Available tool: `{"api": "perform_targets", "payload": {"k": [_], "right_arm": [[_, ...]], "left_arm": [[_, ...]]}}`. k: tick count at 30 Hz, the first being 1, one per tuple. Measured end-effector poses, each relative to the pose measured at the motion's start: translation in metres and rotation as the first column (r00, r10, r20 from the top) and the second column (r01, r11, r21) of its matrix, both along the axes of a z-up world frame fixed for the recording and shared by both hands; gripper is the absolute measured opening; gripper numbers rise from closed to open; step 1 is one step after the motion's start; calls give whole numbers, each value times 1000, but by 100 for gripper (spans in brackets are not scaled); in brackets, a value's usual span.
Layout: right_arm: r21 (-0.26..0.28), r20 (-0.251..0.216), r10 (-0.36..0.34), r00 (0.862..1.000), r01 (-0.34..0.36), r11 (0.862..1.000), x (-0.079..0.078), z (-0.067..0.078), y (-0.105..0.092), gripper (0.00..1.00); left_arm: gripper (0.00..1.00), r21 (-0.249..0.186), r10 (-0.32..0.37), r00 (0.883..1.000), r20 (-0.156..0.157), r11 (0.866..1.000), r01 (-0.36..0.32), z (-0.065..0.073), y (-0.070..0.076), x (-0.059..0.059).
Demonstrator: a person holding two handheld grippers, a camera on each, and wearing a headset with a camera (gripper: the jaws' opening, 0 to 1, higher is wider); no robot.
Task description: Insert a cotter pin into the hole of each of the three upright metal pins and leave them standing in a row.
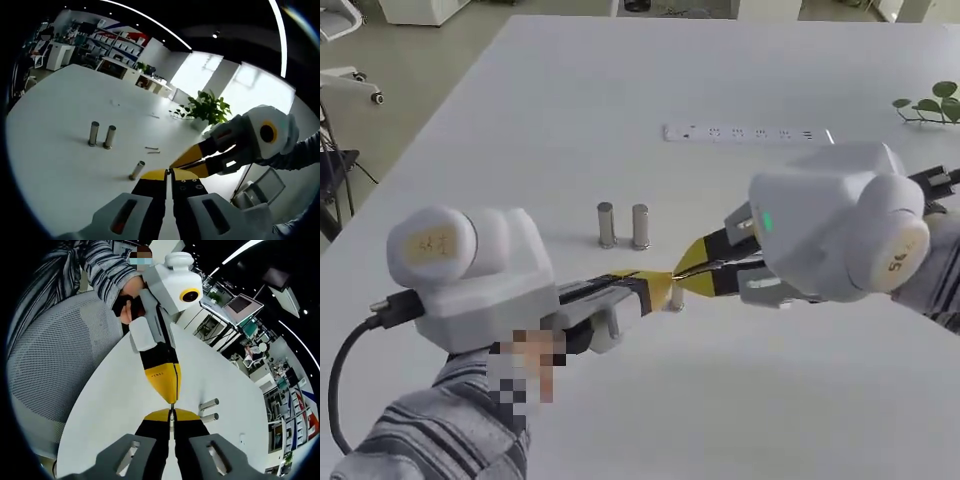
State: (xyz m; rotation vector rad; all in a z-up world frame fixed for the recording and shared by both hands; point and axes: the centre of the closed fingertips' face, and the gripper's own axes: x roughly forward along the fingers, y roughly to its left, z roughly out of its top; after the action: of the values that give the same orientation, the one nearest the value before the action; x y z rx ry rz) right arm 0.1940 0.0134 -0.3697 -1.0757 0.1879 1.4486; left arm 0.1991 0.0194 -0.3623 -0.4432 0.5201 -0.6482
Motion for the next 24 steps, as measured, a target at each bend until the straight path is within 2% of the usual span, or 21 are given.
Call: {"api": "perform_targets", "payload": {"k": [4,7,10,12,13,15,17,19,20,21,22,23,24], "right_arm": [[2,-5,-9,1000,9,1000,0,-1,0,0],[7,-18,-17,1000,17,1000,0,-2,0,0],[16,-69,-38,997,40,999,-2,-3,-1,0],[27,-91,-51,995,54,998,-2,-4,-1,0],[36,-111,-60,992,64,997,-3,-5,-1,0],[37,-146,-76,986,83,996,-4,-8,-3,0],[36,-157,-81,984,88,995,-5,-10,-4,0],[36,-197,-101,975,110,993,-6,-14,-6,0],[37,-234,-114,966,126,991,-8,-16,-8,0],[46,-251,-126,960,142,989,-8,-16,-8,0],[42,-248,-127,960,142,989,-6,-17,-11,0],[40,-251,-130,959,145,989,-6,-17,-12,0],[30,-265,-135,955,149,988,-7,-20,-14,0]], "left_arm": [[0,-20,9,1000,-10,1000,-9,-1,0,0],[0,-17,-2,1000,-7,1000,2,-1,-1,-1],[0,3,-26,1000,5,1000,26,-2,-2,-3],[0,36,-51,998,32,998,50,-1,-3,-4],[0,72,-75,995,58,995,71,-1,-3,-4],[0,118,-116,991,65,987,107,-4,-5,-7],[0,144,-138,987,78,982,126,-5,-7,-8],[0,180,-170,981,95,972,151,-6,-8,-9],[0,215,-204,972,117,961,175,-6,-8,-10],[0,248,-230,962,145,950,189,-5,-9,-11],[0,289,-262,951,166,935,207,-5,-9,-13],[0,301,-274,946,171,929,214,-5,-9,-13],[0,334,-299,937,182,915,226,-5,-9,-15]]}}
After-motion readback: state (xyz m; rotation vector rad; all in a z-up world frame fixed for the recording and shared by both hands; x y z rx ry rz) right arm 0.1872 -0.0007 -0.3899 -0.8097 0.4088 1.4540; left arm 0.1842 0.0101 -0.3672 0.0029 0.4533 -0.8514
